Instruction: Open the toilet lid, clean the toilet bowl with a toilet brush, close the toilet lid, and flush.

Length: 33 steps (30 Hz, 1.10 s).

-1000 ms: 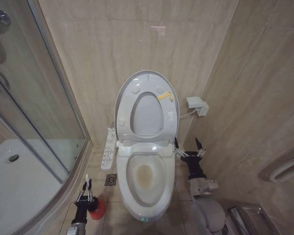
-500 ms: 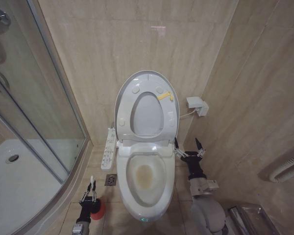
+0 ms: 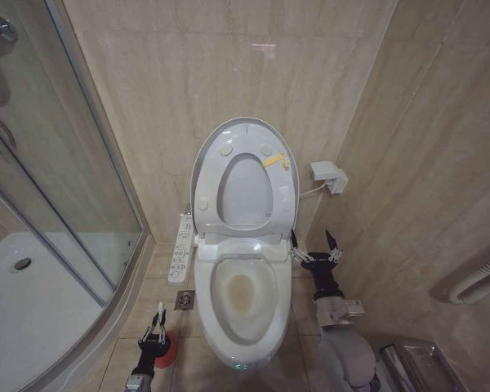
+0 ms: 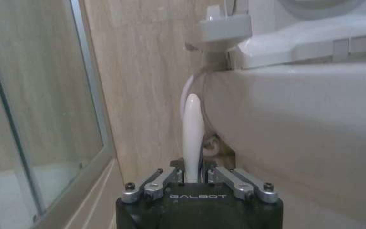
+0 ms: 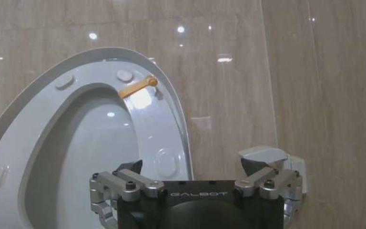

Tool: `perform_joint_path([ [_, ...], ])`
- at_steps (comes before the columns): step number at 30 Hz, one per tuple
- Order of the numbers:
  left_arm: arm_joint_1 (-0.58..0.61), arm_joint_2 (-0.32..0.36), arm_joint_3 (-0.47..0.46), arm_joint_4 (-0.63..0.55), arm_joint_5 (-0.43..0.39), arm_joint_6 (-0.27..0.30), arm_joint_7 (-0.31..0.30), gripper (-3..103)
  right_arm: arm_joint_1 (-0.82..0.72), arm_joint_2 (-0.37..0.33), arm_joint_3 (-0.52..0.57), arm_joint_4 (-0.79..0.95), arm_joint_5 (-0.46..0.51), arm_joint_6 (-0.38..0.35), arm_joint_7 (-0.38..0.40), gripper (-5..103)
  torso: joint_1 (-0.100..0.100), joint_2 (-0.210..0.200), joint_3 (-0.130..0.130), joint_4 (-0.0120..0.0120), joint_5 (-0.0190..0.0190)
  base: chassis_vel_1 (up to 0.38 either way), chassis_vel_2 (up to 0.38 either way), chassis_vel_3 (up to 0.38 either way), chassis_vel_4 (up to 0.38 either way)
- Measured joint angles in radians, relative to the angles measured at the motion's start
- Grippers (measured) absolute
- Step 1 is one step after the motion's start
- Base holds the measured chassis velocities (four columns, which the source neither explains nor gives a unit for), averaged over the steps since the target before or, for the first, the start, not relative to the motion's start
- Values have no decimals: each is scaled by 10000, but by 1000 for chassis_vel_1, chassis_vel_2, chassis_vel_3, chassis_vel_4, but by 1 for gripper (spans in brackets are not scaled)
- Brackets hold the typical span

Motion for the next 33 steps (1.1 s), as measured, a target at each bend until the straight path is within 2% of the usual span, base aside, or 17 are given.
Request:
perform_joint_path([
  [10,286,46,8,-279,166,11,-458,18,0,0,0,0,0,0,0,100,0,0,-1,-1,0,0,0,0,0],
  [11,357,41,0,-359,184,14,-522,31,0,0,0,0,0,0,0,100,0,0,-1,-3,1,0,0,0,0],
  [16,685,19,-62,-761,340,23,-785,31,0,0,0,0,0,0,0,100,0,0,-1,-2,0,0,0,0,0],
  [17,810,18,-135,-932,405,25,-848,58,0,0,0,0,0,0,0,100,0,0,-1,-2,0,0,0,0,0],
  [24,1545,99,-564,-2101,734,53,-1183,58,0,0,0,0,0,-1,0,100,0,0,0,0,0,0,0,0,0],
  [25,1712,134,-641,-2428,796,98,-1278,85,0,0,0,0,0,0,0,100,0,1,-1,-1,0,0,0,0,0],
  [31,2579,251,-1154,-4293,1239,450,-1878,85,-1,0,0,0,0,0,0,100,0,1,0,-3,0,0,0,0,0],
  [32,2764,262,-1270,-4664,1307,534,-1954,100,0,0,0,0,0,0,0,100,0,1,0,-2,0,0,0,0,0],
  [33,2764,262,-1270,-4664,1307,534,-1954,100,0,0,0,0,0,0,0,100,0,1,0,-2,0,0,0,0,0],
])
